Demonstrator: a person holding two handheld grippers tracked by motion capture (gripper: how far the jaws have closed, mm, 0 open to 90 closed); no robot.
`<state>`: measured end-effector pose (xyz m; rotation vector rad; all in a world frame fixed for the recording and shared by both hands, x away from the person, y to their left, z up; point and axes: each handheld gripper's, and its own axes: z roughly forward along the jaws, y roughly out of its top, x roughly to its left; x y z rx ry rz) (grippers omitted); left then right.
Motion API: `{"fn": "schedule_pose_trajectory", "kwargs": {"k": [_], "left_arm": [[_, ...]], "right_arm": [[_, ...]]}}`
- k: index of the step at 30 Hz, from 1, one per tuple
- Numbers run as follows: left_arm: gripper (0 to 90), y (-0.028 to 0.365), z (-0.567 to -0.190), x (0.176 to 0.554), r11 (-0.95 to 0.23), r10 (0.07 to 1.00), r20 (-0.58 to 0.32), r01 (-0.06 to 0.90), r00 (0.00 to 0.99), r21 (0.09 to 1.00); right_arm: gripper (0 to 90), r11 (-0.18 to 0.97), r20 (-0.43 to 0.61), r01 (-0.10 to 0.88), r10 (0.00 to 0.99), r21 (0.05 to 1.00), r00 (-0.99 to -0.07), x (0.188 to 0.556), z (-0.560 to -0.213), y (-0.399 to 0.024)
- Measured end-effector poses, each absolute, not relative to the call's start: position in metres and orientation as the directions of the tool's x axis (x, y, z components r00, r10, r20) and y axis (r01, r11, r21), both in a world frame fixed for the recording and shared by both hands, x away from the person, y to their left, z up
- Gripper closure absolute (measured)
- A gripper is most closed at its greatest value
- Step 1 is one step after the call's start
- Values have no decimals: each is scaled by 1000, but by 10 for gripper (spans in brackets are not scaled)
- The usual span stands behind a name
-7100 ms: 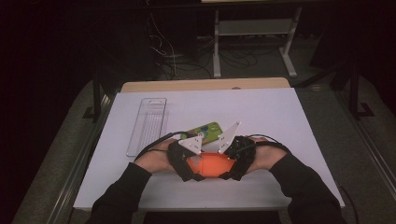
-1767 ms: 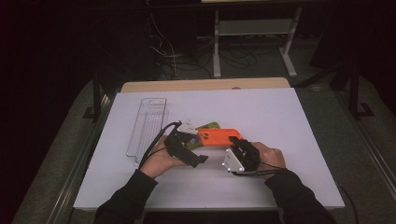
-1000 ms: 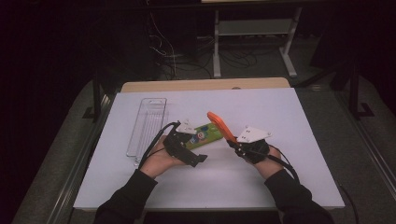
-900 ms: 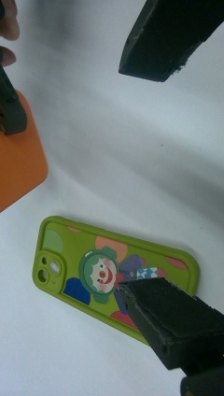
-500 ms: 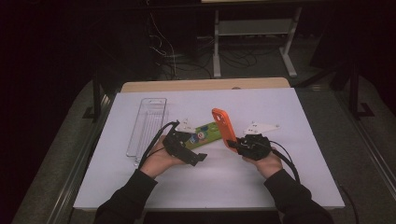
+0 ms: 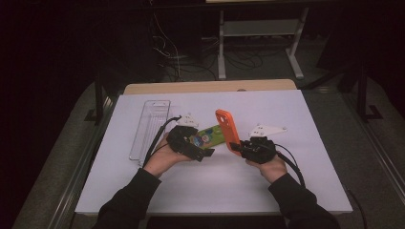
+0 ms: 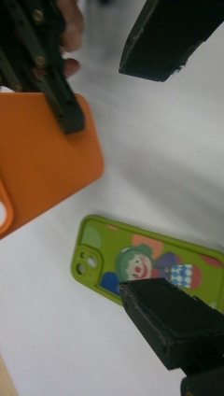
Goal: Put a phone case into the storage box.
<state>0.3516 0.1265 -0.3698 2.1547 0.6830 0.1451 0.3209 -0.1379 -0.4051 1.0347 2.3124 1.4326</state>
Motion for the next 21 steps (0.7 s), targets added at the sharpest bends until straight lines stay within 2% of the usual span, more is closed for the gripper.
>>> {"fn": "schedule_pose_trajectory", "kwargs": {"k": [21], "left_arm": [[0, 106, -349, 377, -330, 534, -230, 451, 814, 829]], "right_arm": [[786, 252, 203, 444, 629, 860, -751, 315, -405, -118]]}}
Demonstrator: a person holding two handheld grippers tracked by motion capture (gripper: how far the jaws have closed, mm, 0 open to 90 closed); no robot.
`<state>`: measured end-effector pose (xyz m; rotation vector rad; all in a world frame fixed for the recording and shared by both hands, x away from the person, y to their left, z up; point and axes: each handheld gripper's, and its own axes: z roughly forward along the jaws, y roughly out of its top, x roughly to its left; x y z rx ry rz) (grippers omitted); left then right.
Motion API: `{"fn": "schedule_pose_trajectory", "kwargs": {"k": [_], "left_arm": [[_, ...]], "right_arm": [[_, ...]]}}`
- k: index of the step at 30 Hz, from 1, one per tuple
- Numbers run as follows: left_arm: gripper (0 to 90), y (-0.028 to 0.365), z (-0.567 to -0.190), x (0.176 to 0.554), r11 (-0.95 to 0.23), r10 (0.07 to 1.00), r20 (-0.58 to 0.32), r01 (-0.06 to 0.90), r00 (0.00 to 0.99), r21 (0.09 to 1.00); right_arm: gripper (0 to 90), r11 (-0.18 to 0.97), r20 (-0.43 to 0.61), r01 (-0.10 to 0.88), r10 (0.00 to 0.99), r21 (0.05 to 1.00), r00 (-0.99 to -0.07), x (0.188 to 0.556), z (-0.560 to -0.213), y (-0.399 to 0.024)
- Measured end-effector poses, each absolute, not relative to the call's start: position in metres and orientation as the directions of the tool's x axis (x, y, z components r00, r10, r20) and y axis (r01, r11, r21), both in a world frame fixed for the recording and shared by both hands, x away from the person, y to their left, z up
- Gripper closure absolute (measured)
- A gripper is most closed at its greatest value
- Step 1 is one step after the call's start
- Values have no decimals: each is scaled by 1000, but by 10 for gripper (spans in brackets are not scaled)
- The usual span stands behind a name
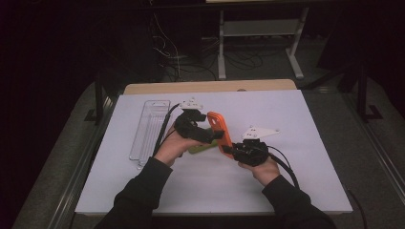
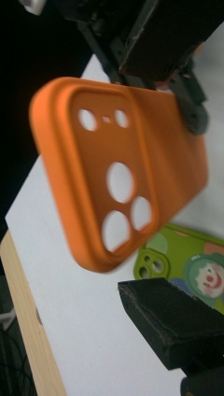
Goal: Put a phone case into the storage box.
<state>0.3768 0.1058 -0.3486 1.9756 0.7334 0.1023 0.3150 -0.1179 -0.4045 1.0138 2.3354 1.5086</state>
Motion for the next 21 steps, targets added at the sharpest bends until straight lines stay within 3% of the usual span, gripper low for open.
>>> {"fn": "schedule_pose_trajectory", "kwargs": {"k": [13, 21], "left_arm": [[0, 97, -354, 378, -302, 522, -250, 451, 815, 840], [85, 100, -354, 377, -262, 526, -268, 453, 807, 852]], "right_arm": [[787, 253, 210, 440, 612, 862, -763, 313, -405, -111], [786, 257, 203, 435, 613, 863, -764, 313, -405, -111]]}}
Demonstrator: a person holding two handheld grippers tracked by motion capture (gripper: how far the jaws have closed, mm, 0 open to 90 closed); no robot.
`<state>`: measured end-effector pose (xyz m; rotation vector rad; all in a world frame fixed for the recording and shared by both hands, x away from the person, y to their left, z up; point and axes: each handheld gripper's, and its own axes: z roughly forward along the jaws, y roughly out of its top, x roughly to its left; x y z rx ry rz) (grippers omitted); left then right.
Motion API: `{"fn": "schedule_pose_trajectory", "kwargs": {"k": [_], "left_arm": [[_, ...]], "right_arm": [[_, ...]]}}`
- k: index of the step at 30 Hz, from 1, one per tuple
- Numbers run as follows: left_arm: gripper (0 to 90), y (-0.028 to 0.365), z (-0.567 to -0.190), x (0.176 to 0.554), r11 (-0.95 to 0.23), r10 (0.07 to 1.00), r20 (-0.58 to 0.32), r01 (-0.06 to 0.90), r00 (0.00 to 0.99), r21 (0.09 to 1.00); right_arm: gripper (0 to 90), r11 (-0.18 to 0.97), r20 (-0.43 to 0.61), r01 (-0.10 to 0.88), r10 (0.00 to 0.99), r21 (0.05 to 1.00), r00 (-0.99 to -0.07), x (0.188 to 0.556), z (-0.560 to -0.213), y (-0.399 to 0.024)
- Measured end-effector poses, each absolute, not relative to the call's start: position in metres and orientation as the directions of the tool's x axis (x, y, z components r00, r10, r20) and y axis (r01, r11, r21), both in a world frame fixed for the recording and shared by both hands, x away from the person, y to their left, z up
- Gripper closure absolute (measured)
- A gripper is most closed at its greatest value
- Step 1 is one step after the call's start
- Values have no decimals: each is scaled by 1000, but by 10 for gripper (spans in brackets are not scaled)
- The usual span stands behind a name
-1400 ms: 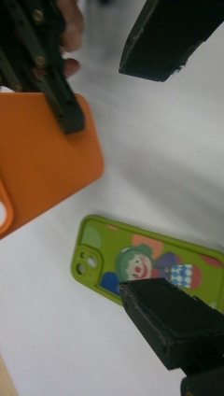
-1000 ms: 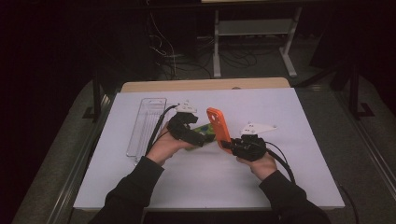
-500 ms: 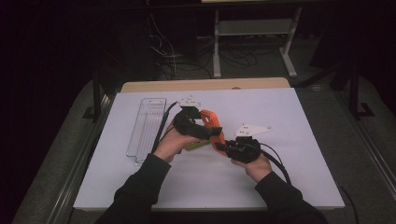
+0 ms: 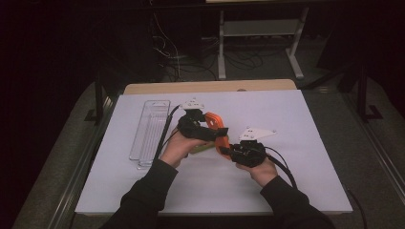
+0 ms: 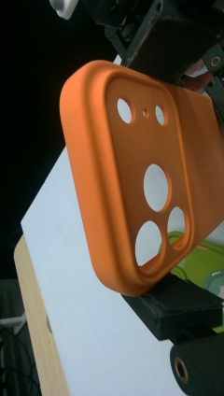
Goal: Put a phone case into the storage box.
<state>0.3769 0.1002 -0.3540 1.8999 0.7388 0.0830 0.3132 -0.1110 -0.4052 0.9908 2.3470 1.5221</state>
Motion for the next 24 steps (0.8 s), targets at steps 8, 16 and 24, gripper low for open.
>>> {"fn": "schedule_pose_trajectory", "kwargs": {"k": [8, 16, 24], "left_arm": [[121, 101, -354, 377, -267, 507, -275, 452, 817, 851], [151, 102, -350, 377, -287, 507, -241, 426, 827, 858], [152, 114, -339, 384, -291, 538, -221, 425, 813, 857]], "right_arm": [[786, 287, 179, 432, 618, 855, -765, 313, -407, -109], [667, 308, 150, 415, 621, 856, -770, 313, -407, -109], [357, 333, 143, 445, 645, 831, -751, 312, -407, -120]]}}
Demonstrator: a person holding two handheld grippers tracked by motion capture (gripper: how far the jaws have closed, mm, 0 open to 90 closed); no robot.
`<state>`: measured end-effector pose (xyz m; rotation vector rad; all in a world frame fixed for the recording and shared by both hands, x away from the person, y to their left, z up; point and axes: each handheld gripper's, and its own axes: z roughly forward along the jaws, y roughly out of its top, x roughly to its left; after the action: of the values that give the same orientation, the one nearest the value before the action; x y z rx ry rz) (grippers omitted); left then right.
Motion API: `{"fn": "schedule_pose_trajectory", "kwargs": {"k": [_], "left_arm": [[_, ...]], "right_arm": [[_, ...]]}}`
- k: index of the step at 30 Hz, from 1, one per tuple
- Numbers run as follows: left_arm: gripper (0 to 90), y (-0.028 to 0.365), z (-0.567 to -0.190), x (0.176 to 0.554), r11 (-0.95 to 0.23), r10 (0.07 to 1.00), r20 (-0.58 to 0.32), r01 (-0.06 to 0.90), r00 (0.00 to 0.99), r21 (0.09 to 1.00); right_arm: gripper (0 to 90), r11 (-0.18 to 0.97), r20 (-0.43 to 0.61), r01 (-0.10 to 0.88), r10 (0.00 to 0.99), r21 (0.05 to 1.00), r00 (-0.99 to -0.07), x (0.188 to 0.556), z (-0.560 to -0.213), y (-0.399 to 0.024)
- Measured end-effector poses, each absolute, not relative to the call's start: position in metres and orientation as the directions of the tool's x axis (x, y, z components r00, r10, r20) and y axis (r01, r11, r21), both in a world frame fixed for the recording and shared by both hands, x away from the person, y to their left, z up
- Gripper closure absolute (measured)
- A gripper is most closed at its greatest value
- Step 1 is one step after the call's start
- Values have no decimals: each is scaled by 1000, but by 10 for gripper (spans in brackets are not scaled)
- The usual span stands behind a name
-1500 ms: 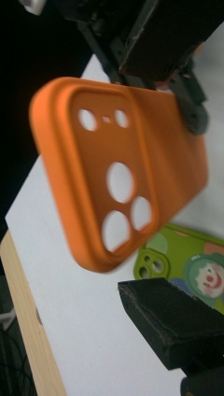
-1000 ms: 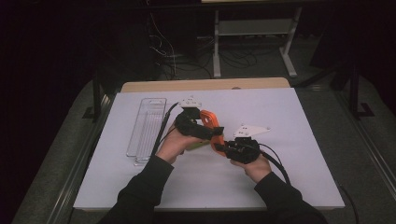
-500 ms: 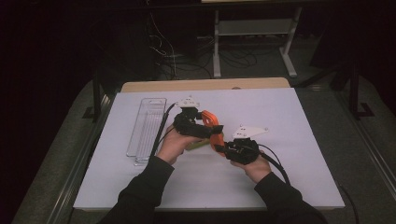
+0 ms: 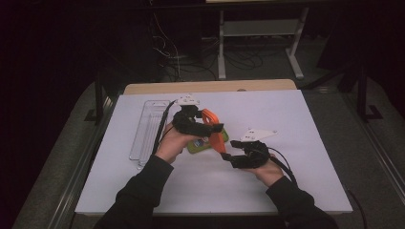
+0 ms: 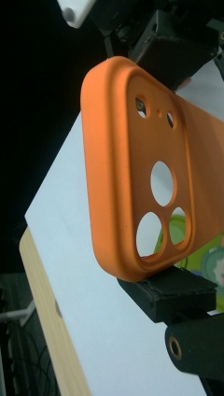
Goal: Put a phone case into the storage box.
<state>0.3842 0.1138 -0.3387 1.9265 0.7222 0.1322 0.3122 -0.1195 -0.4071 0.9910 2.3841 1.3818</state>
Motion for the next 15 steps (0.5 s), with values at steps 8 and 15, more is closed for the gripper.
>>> {"fn": "schedule_pose_trajectory", "kwargs": {"k": [8, 15], "left_arm": [[152, 135, -318, 399, -311, 588, -173, 418, 790, 854], [151, 160, -297, 415, -297, 646, -139, 415, 750, 860]], "right_arm": [[119, 390, 110, 488, 683, 781, -722, 310, -414, -137], [2, 425, 87, 503, 694, 752, -715, 300, -418, -163]]}}
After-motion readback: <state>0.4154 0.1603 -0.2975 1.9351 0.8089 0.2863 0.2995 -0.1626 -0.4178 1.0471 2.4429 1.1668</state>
